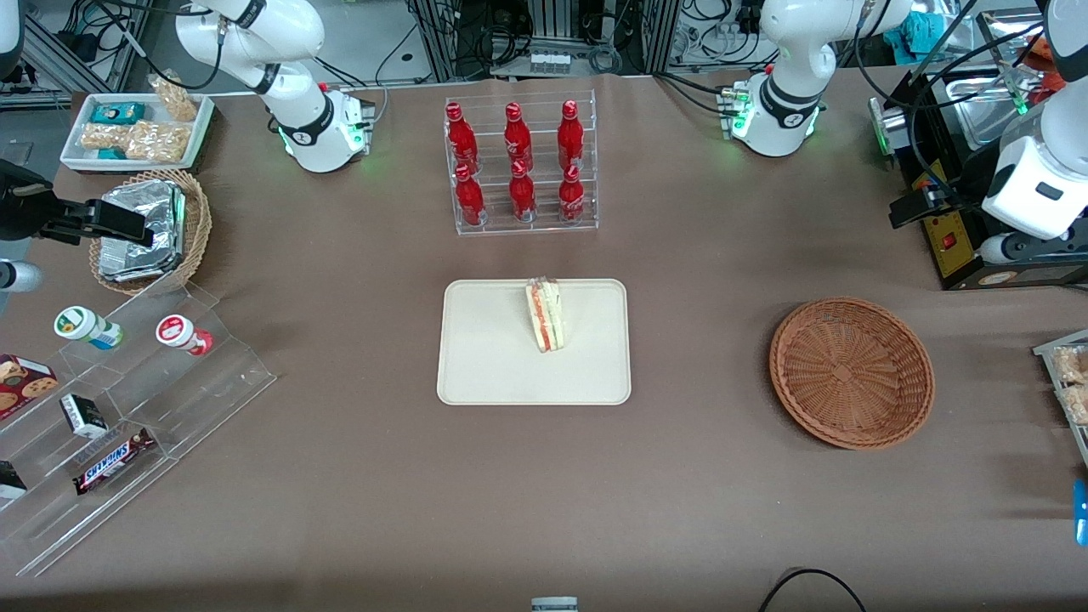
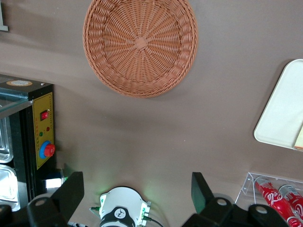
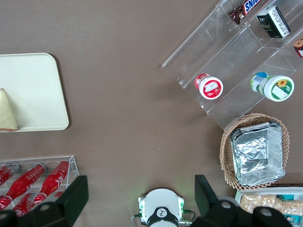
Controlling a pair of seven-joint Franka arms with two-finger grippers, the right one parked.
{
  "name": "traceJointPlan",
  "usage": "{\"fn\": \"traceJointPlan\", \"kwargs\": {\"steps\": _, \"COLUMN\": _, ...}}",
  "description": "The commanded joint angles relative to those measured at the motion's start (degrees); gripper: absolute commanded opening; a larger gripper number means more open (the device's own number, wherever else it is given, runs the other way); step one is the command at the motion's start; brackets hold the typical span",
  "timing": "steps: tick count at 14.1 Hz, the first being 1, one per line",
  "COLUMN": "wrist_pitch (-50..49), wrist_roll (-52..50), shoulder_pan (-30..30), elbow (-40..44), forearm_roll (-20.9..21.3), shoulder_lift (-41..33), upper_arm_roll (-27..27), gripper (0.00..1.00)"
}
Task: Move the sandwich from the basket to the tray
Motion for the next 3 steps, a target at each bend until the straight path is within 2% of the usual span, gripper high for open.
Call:
{"fn": "traceJointPlan", "kwargs": {"steps": 1, "wrist_pitch": -0.2, "wrist_roll": -0.2, "shoulder_pan": 0.8, "elbow": 3.0, "forearm_roll": -0.6, "shoulder_lift": 2.2, "upper_arm_roll": -0.9, "gripper": 1.0}}
{"fn": "traceJointPlan", "kwargs": {"steps": 3, "wrist_pitch": -0.2, "wrist_roll": -0.4, "shoulder_pan": 0.7, "elbow": 2.9, "forearm_roll": -0.6, "shoulder_lift": 2.4, "upper_arm_roll": -0.8, "gripper": 1.0}}
